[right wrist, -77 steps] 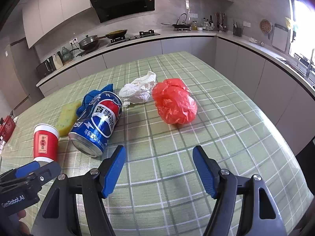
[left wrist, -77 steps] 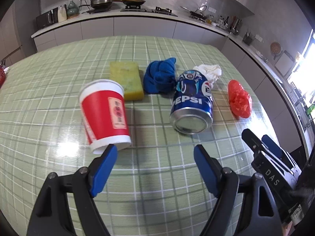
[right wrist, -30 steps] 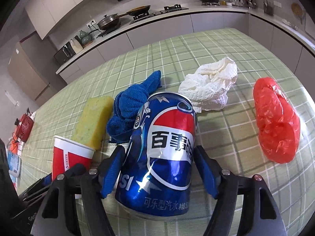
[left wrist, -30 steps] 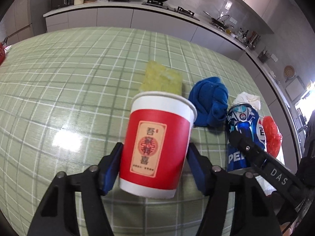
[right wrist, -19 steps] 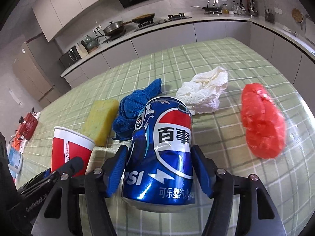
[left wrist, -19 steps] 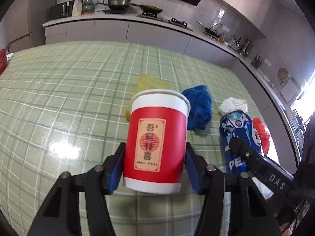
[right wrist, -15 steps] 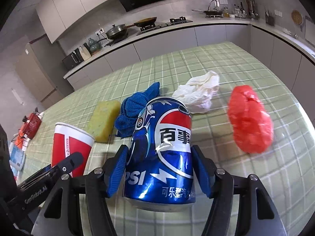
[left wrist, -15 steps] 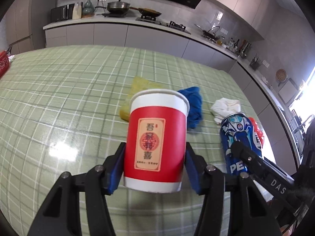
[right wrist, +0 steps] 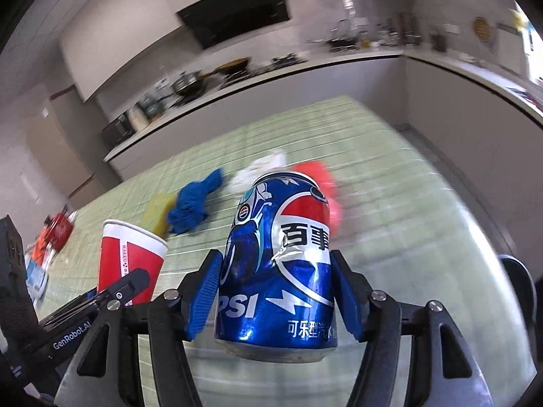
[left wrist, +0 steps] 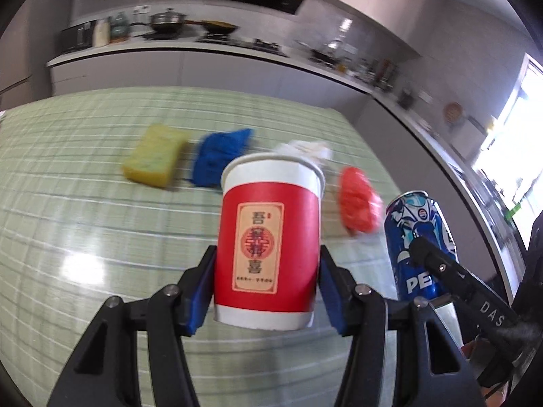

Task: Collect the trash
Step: 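Lift the red cup and Pepsi can and carry both over the bucket, then open the right tool to drop the Pepsi can while the left tool holds the cup over the bucket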

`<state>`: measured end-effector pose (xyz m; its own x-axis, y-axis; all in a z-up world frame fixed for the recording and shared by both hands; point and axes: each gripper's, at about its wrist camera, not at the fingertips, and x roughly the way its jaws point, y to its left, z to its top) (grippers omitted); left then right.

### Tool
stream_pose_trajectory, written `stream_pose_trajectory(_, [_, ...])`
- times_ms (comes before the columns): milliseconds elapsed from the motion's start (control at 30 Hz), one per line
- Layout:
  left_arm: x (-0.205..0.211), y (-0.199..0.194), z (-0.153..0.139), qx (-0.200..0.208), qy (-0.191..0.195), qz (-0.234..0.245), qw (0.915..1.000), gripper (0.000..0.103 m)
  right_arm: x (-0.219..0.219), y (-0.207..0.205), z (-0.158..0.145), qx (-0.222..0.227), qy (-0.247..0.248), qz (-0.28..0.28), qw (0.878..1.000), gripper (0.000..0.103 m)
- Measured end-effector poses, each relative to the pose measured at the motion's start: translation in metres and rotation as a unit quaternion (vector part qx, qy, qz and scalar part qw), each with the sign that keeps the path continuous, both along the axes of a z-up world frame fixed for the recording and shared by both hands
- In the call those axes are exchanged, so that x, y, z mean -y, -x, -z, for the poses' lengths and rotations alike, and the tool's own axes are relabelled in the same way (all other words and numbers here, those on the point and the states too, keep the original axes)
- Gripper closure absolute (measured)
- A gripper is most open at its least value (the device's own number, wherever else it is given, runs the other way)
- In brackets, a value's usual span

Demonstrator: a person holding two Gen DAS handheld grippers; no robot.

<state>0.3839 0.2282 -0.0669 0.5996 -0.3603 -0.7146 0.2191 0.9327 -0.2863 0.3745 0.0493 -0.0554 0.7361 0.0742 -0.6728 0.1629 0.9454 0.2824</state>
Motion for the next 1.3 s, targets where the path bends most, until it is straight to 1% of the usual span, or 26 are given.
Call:
stream_pose_trajectory(100, [0.021, 0.007, 0.004, -0.006, 0.015, 0.034, 0.9993, 0.046, 0.027, 0.029, 0.000, -0.010, 0.004, 0.045, 0.999, 0.038])
stream_pose_trajectory(200, [0.042, 0.016, 0.003, -0.011, 0.019, 0.059, 0.9980, 0.046, 0.051, 0.054, -0.004, -0.016, 0.012, 0.079, 0.997, 0.038])
stream_pose_trajectory(300, [0.070, 0.029, -0.003, -0.007, 0.016, 0.088, 0.9960, 0.046, 0.081, 0.082, -0.011, -0.009, 0.009, 0.114, 0.993, 0.038])
stream_pose_trajectory(400, [0.099, 0.041, -0.011, -0.002, 0.018, 0.110, 0.9938, 0.046, 0.109, 0.103, -0.016, 0.000, 0.007, 0.136, 0.991, 0.038])
stream_pose_trajectory(500, [0.134, 0.054, -0.015, 0.008, 0.018, 0.126, 0.9918, 0.046, 0.145, 0.128, -0.018, 0.011, 0.006, 0.154, 0.988, 0.038])
stream_pose_trajectory(567, [0.164, 0.064, -0.014, 0.011, 0.019, 0.134, 0.9907, 0.046, 0.175, 0.144, -0.018, 0.016, 0.005, 0.163, 0.987, 0.038])
stream_pose_trajectory(600, [0.176, 0.068, -0.013, 0.011, 0.019, 0.135, 0.9906, 0.046, 0.191, 0.151, -0.016, 0.018, 0.005, 0.166, 0.986, 0.038])
stream_pose_trajectory(700, [0.231, 0.081, -0.006, 0.001, 0.021, 0.133, 0.9909, 0.046, 0.246, 0.171, -0.008, 0.015, 0.000, 0.166, 0.986, 0.038])
stream_pose_trajectory(767, [0.261, 0.087, -0.002, -0.015, 0.031, 0.132, 0.9906, 0.046, 0.279, 0.179, 0.000, 0.004, -0.002, 0.163, 0.987, 0.038])
stream_pose_trajectory(867, [0.312, 0.095, 0.007, -0.022, 0.026, 0.128, 0.9912, 0.046, 0.339, 0.190, 0.016, -0.016, -0.007, 0.152, 0.988, 0.038])
stream_pose_trajectory(967, [0.348, 0.100, 0.021, -0.045, 0.028, 0.118, 0.9915, 0.046, 0.378, 0.188, 0.035, -0.043, -0.005, 0.131, 0.990, 0.038])
stream_pose_trajectory(1033, [0.368, 0.104, 0.030, -0.055, 0.019, 0.117, 0.9914, 0.046, 0.394, 0.185, 0.049, -0.056, -0.007, 0.120, 0.991, 0.038])
stream_pose_trajectory(1133, [0.393, 0.108, 0.049, -0.068, 0.001, 0.114, 0.9911, 0.046, 0.415, 0.180, 0.080, -0.085, -0.013, 0.097, 0.992, 0.038])
stream_pose_trajectory(1300, [0.419, 0.108, 0.083, -0.092, -0.029, 0.099, 0.9904, 0.046, 0.433, 0.170, 0.127, -0.121, -0.018, 0.066, 0.990, 0.038])
